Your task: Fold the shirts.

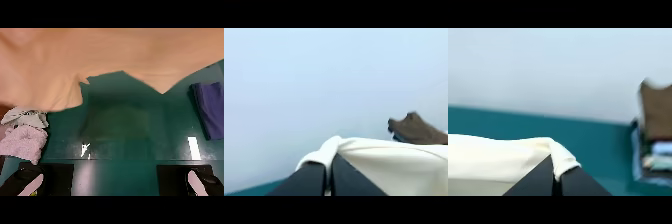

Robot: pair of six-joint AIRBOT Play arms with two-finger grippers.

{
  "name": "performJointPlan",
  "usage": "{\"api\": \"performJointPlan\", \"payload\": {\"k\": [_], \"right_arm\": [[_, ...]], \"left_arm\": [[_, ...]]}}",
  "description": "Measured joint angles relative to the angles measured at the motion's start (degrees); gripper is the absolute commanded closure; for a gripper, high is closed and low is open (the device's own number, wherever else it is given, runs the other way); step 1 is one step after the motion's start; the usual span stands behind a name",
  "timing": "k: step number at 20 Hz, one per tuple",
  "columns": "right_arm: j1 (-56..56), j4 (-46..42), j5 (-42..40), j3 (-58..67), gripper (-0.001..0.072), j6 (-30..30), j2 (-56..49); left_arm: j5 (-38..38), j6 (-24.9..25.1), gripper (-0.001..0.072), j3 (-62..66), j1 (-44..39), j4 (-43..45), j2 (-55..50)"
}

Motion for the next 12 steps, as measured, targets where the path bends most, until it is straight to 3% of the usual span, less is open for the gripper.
{"api": "performJointPlan", "payload": {"k": [5, 8, 12], "right_arm": [[0.00, -10.62, 7.58, 11.28, 0.0697, 2.54, 0.20], [0.00, -12.98, 15.56, 14.12, 0.0697, 2.93, -4.52], [0.02, -14.12, 23.89, 8.48, 0.0697, 3.15, -13.14]], "left_arm": [[0.55, -1.36, 0.0681, 4.96, 0.00, -5.51, -0.04], [-2.69, -1.68, 0.0681, -3.17, -0.02, -6.69, -0.22], [-8.61, -1.75, 0.0680, -21.07, -0.02, -5.84, -2.45]]}}
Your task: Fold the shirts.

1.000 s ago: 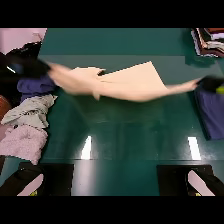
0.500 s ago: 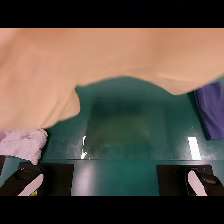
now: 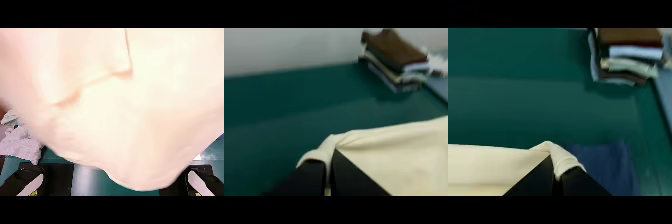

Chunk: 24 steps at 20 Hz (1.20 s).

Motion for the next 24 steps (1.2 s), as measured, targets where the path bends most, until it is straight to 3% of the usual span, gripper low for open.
{"api": "performJointPlan", "payload": {"k": [4, 8, 14, 17, 20, 24], "right_arm": [[0.04, -0.24, 2.84, -11.17, 0.0697, 0.07, -9.20], [0.11, -0.35, -0.70, -20.94, 0.0697, 0.07, -18.71], [0.11, 7.06, -17.31, -25.73, 0.0697, 0.07, -30.71], [0.15, 12.81, -25.33, -26.23, 0.0697, 0.09, -33.66], [0.20, 15.63, -27.76, -26.43, 0.0698, 0.07, -34.64], [1.36, 16.37, -24.50, -27.19, 0.0697, -2.12, -34.88]], "left_arm": [[-1.57, 0.15, 0.0680, -15.08, 0.00, 4.42, -6.27], [4.92, 0.37, 0.0680, -21.79, 0.00, 7.37, -17.11], [24.39, 0.50, 0.0680, -23.41, 0.02, 8.94, -32.26], [30.47, 0.50, 0.0680, -20.94, 0.76, 8.94, -35.78], [29.99, 0.50, 0.0680, -17.94, 3.45, 8.66, -37.22], [19.41, 3.21, 0.0680, -16.96, 7.41, 8.61, -37.92]]}}
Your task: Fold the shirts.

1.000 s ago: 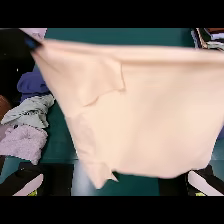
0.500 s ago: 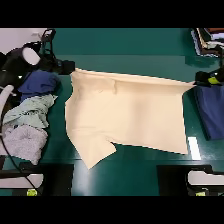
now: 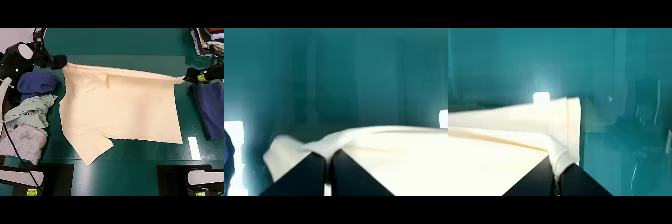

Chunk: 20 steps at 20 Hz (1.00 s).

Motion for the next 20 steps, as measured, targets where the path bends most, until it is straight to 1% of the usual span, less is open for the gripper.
{"api": "performJointPlan", "payload": {"k": [4, 8, 9, 10, 11, 12, 13, 14, 15, 17, 20], "right_arm": [[2.58, -0.98, 0.76, -5.33, 0.0697, -0.98, 1.81], [5.60, -1.29, -1.62, -12.28, 0.0696, -1.27, 3.85], [6.16, -1.22, -2.03, -13.42, 0.0691, -1.27, 4.15], [6.62, -1.09, -2.51, -14.25, 0.0587, -1.18, 4.42], [6.97, -1.05, -2.67, -14.60, 0.0404, -0.92, 4.55], [7.10, -0.94, -2.60, -14.62, 0.0373, -0.52, 4.66], [7.08, -0.90, -1.99, -14.16, 0.0373, -0.15, 4.76], [6.88, -0.74, -0.81, -13.40, 0.0373, 0.07, 4.94], [6.40, -0.66, 0.81, -12.66, 0.0373, 0.20, 5.35], [4.70, -0.90, 3.32, -11.96, 0.0373, 0.42, 7.34], [0.96, -0.94, 6.49, -14.10, 0.0373, 0.48, 12.87]], "left_arm": [[-8.85, 3.85, 0.0680, -3.21, 1.36, 0.44, -0.17], [-11.43, 4.83, 0.0678, -8.13, 1.68, 0.52, -0.24], [-11.65, 4.63, 0.0483, -8.98, 1.73, 0.52, -0.24], [-11.78, 4.33, 0.0178, -9.66, 1.75, 0.55, -0.22], [-12.15, 3.93, 0.0100, -10.19, 1.79, 0.83, -0.22], [-12.79, 3.34, 0.0100, -10.56, 1.84, 0.74, -0.22], [-13.55, 3.21, 0.0101, -10.80, 1.84, 0.68, -0.20], [-14.99, 2.95, 0.0186, -10.99, 1.79, 0.72, 0.00], [-16.55, 2.78, 0.0308, -11.15, 1.77, 0.92, 0.44], [-19.50, 2.54, 0.0310, -11.87, 1.79, 2.43, 2.45], [-22.36, 1.75, 0.0310, -16.83, 1.79, 3.32, 9.14]]}}
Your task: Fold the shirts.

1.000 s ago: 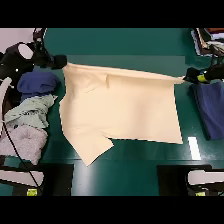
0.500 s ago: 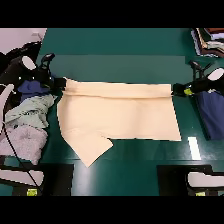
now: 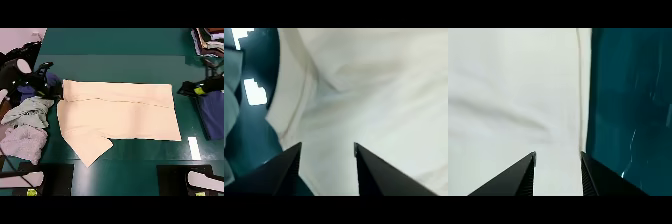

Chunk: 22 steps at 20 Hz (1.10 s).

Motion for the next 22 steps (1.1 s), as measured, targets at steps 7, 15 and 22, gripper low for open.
{"api": "performJointPlan", "payload": {"k": [7, 15, 22], "right_arm": [[-6.86, 0.33, 2.40, -10.23, 0.0373, -1.55, 12.81], [-6.27, 0.55, 3.04, -12.81, 0.0373, -2.43, 16.52], [-2.93, 0.61, 3.65, -12.94, 0.0373, -2.49, 16.81]], "left_arm": [[-3.65, -3.65, 0.0309, -26.75, 0.00, -3.76, 20.92], [0.46, -5.75, 0.0095, -44.78, 0.00, -13.22, 29.79], [7.21, -6.21, 0.0100, -47.41, 0.00, -18.29, 30.49]]}}
